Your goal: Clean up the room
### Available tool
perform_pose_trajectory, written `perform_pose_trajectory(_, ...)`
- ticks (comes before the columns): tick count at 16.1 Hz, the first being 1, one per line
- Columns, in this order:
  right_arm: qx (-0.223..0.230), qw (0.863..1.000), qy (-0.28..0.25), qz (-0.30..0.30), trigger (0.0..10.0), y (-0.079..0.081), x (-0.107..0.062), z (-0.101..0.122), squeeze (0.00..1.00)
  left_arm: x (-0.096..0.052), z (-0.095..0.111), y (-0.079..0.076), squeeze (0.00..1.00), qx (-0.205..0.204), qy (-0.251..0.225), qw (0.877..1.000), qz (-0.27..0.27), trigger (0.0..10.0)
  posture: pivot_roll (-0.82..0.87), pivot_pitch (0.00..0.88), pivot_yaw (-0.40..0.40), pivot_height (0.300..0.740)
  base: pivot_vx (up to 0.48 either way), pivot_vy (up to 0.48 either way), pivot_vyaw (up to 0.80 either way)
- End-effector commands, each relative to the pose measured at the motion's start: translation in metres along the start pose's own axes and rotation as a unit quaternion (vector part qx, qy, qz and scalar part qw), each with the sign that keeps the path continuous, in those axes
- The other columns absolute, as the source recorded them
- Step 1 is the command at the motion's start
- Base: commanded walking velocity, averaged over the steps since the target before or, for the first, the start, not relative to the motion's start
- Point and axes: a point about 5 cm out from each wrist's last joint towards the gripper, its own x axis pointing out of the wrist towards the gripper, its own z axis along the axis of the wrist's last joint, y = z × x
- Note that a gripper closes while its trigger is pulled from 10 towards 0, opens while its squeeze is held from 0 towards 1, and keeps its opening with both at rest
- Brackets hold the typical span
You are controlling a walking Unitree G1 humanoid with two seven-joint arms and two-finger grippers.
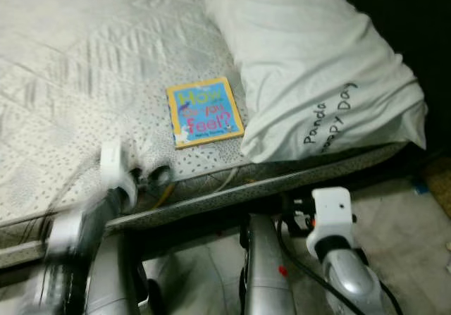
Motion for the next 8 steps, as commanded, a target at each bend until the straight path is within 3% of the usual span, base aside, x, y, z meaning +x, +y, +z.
perform_pose_trajectory(1, 0.003, 1.000, 0.002, 0.003, 10.0, 0.002, 0.004, -0.004, 0.00, -0.027, -0.011, 0.009, 0.00, 0.007, -0.007, 0.998, 0.055, 10.0, -0.15, 0.137, 0.020, 0.530, 0.000, 0.000, 0.00)
perform_pose_trajectory(2, 0.010, 1.000, -0.005, 0.007, 10.0, 0.003, 0.007, -0.002, 0.00, -0.048, -0.009, 0.007, 0.00, 0.017, -0.058, 0.995, 0.080, 10.0, -0.14, 0.132, 0.021, 0.530, 0.000, 0.000, 0.00)
perform_pose_trajectory(4, 0.012, 1.000, -0.021, 0.013, 10.0, 0.007, 0.018, 0.002, 0.00, -0.073, -0.007, -0.007, 0.00, 0.020, -0.096, 0.993, 0.071, 10.0, -0.11, 0.084, 0.014, 0.530, 0.000, 0.000, 0.00)
perform_pose_trajectory(7, 0.014, 0.999, -0.040, 0.011, 10.0, 0.018, 0.044, 0.015, 0.00, -0.094, -0.003, -0.023, 0.00, 0.091, -0.121, 0.987, 0.048, 10.0, -0.08, 0.020, 0.005, 0.530, 0.000, 0.000, 0.00)
perform_pose_trajectory(8, 0.014, 0.999, -0.045, 0.012, 10.0, 0.020, 0.047, 0.017, 0.00, -0.095, -0.003, -0.023, 0.00, 0.096, -0.124, 0.986, 0.049, 10.0, -0.08, 0.015, 0.004, 0.530, 0.000, 0.000, 0.00)
